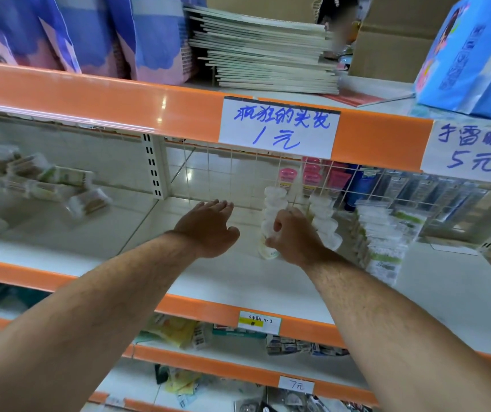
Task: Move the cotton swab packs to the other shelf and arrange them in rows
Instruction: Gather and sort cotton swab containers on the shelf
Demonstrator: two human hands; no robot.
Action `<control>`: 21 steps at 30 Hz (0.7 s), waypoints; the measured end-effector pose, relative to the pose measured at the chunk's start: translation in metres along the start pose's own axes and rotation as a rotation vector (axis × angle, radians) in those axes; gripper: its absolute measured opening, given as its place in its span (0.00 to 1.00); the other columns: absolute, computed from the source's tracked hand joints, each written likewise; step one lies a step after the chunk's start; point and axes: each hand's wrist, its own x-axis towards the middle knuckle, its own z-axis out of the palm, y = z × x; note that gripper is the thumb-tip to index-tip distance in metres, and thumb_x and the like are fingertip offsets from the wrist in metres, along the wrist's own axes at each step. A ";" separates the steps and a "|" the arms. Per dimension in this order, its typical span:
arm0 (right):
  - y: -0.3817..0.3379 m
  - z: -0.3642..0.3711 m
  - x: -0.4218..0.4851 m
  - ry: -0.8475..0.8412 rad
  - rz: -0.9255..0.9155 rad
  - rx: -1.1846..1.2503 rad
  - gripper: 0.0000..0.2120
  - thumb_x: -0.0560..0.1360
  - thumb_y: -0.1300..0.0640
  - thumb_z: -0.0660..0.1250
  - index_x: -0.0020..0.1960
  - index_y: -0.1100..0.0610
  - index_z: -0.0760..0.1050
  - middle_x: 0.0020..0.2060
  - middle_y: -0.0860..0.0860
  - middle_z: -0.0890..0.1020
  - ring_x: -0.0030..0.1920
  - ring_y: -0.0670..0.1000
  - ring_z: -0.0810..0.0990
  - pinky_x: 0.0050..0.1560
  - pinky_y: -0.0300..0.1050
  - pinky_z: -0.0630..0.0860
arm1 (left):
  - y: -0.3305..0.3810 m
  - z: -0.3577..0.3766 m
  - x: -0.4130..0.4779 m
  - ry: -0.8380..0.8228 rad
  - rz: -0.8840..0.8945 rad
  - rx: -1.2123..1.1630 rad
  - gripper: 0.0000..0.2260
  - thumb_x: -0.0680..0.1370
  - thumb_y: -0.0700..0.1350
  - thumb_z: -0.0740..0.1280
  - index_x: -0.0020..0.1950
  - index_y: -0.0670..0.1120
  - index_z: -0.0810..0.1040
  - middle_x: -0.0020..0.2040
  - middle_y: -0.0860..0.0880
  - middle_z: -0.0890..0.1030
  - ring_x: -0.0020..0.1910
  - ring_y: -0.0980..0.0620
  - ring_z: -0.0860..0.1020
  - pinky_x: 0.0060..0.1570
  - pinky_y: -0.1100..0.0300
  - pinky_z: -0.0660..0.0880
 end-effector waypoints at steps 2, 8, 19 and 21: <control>0.000 0.001 0.000 0.010 -0.005 -0.011 0.13 0.70 0.57 0.77 0.45 0.57 0.73 0.45 0.51 0.75 0.42 0.49 0.76 0.35 0.32 0.66 | 0.002 -0.001 0.000 -0.001 -0.001 -0.005 0.30 0.80 0.54 0.53 0.81 0.47 0.53 0.80 0.49 0.55 0.79 0.52 0.53 0.77 0.54 0.50; -0.002 0.000 -0.003 0.004 0.017 -0.077 0.16 0.67 0.51 0.78 0.45 0.54 0.72 0.48 0.51 0.76 0.43 0.50 0.76 0.40 0.41 0.75 | 0.007 -0.005 -0.005 -0.017 -0.007 -0.006 0.30 0.81 0.54 0.53 0.81 0.48 0.52 0.81 0.49 0.55 0.79 0.52 0.52 0.77 0.55 0.50; -0.026 -0.029 -0.032 -0.201 0.152 -0.233 0.30 0.79 0.35 0.52 0.74 0.52 0.62 0.76 0.52 0.62 0.73 0.56 0.65 0.67 0.54 0.69 | 0.026 -0.018 -0.012 -0.084 0.019 0.059 0.31 0.81 0.57 0.50 0.81 0.48 0.45 0.81 0.50 0.47 0.80 0.52 0.46 0.78 0.52 0.46; -0.034 -0.036 -0.040 -0.271 0.172 -0.271 0.30 0.81 0.37 0.47 0.76 0.52 0.58 0.79 0.52 0.55 0.77 0.56 0.58 0.71 0.54 0.64 | 0.033 -0.019 -0.015 -0.093 0.035 0.064 0.31 0.81 0.57 0.49 0.81 0.48 0.44 0.81 0.50 0.47 0.80 0.52 0.46 0.78 0.52 0.46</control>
